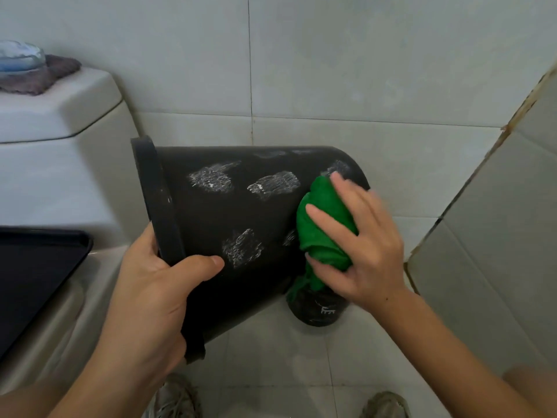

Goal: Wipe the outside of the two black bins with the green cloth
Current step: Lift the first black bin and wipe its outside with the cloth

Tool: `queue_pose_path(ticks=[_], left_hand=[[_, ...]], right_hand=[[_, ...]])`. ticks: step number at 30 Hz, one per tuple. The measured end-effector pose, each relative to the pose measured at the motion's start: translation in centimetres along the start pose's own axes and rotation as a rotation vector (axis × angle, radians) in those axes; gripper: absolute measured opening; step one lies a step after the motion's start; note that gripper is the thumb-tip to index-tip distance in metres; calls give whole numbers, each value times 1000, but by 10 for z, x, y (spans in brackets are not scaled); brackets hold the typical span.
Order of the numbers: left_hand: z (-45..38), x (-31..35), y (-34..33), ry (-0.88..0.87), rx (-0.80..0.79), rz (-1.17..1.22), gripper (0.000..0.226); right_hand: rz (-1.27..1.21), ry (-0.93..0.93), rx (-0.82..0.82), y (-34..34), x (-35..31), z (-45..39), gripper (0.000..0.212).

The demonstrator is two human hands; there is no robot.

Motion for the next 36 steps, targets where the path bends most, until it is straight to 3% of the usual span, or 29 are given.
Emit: queue_pose_path(ticks=[4, 9, 15, 20, 22, 26, 31, 36], left_hand=[[2, 2, 0, 16, 10, -11, 54], [2, -2, -3, 15, 2, 6, 47], [2, -6, -4, -14, -23, 71, 39], [1, 0, -2, -30, -39, 42, 39], [0, -1, -4, -35, -47, 35, 40], [2, -4, -7, -16, -63, 39, 45], [4, -1, -7, -43, -59, -30, 40], [6, -10, -11, 21, -51, 54, 42]], right_hand=[[33, -66, -62, -4, 1, 3, 58], [22, -94, -1, -3, -4, 4, 47], [-51, 192, 5, -1, -50, 18, 46], [-66, -172, 96, 13, -1, -8, 48], [-83, -156, 83, 8, -17, 0, 49], [-70, 59, 3, 6, -32, 5, 40], [-105, -189, 79, 14, -7, -10, 48], [-105, 58, -28, 2, -42, 15, 37]])
Point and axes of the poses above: each hand's wrist, its own z-axis away from the middle knuckle, its own y-axis out of the back of the hand, x = y × z, the point moved 7 cm from there along -z, towards the middle knuckle, and after that the axes turned 15 degrees about -y, right-handed, at the moved point
